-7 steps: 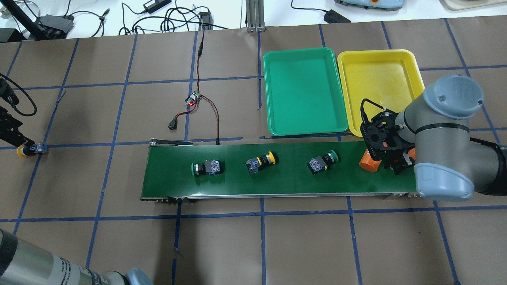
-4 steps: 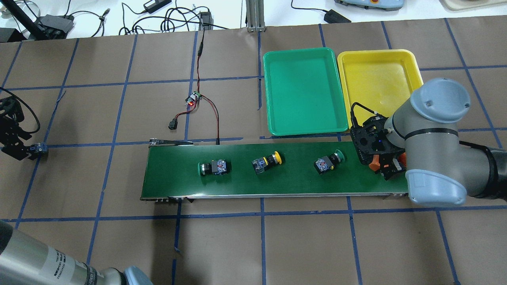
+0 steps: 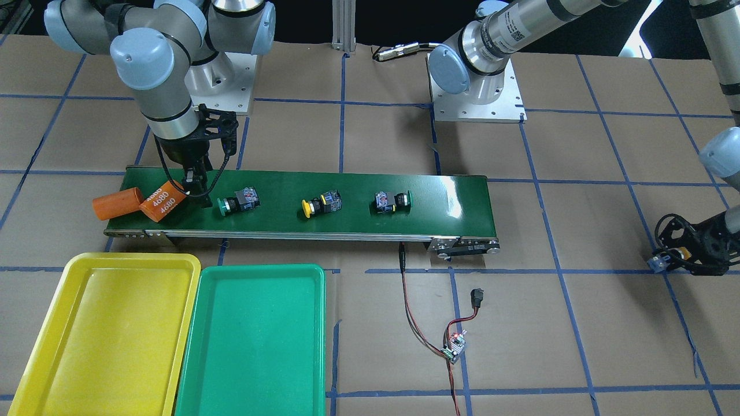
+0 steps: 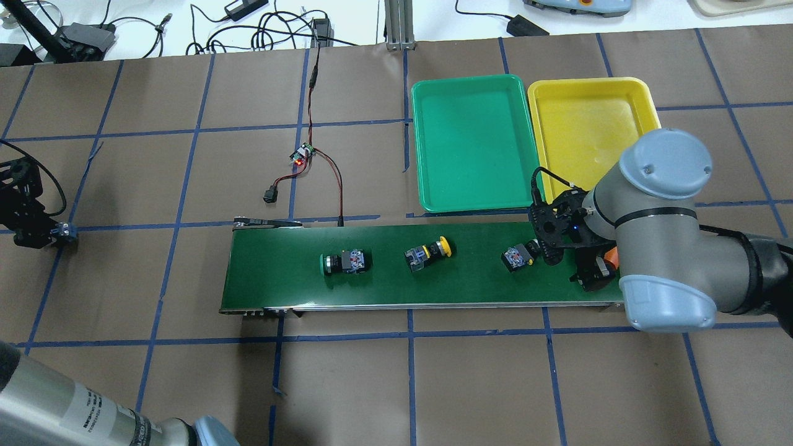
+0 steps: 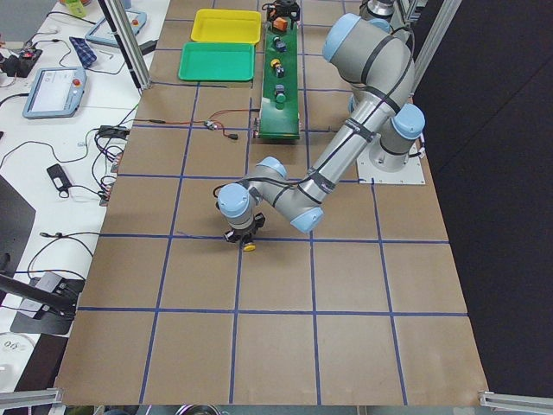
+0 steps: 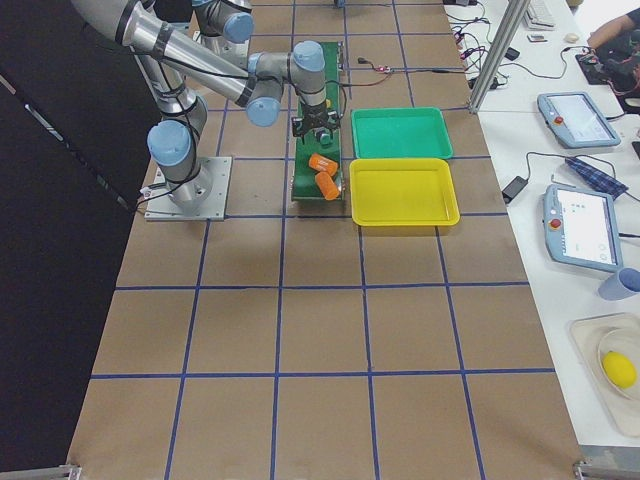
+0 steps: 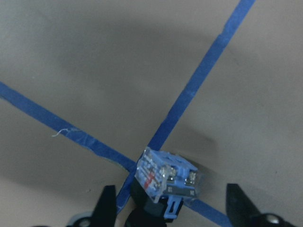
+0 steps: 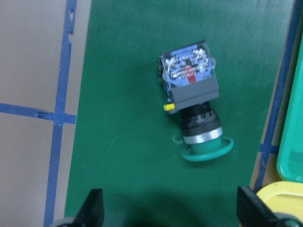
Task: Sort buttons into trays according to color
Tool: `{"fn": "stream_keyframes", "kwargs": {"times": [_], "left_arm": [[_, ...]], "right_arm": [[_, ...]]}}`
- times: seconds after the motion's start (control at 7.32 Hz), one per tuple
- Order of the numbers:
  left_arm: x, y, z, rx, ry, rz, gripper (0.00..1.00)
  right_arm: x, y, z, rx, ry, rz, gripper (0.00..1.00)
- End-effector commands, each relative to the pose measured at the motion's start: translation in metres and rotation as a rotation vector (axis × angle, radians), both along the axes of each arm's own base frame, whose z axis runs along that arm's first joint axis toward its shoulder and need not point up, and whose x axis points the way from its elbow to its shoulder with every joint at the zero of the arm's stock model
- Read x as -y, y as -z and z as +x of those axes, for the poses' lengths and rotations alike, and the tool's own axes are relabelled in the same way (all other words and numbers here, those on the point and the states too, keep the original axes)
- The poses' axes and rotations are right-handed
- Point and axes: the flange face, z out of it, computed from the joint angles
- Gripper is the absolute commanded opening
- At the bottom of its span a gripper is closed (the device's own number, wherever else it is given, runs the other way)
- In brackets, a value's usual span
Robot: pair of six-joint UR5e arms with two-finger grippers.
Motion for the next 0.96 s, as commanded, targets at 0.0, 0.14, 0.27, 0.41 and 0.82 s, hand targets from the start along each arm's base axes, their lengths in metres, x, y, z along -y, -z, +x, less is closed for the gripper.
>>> {"fn": "stream_keyframes", "kwargs": {"times": [0.0,0.14,0.27,0.41,0.82], "left_arm": [[0.016,-0.051,-0.02,0.032,-0.02,-0.012,0.0],[0.02,-0.078,-0.069,-0.009,-0.01,0.045,0.0],[0.023,-0.112,-0.127,-0.017,-0.002,0.068,0.0],[0.025,-0.139,-0.196,-0.025,0.013,0.066,0.0],[-0.009,-0.169,-0.398,0.015,0.135,0.048,0.0]], "right_arm": [[-0.001,-0.003,0.012,-0.007,-0.028,-0.015,1.0],[0.0,-0.003,0.01,-0.027,-0.028,-0.02,1.0],[-0.001,0.0,0.01,-0.028,-0.025,-0.008,1.0],[0.0,0.005,0.01,-0.029,-0.025,0.004,1.0],[0.009,0.035,0.006,-0.065,-0.026,0.073,0.95]]}}
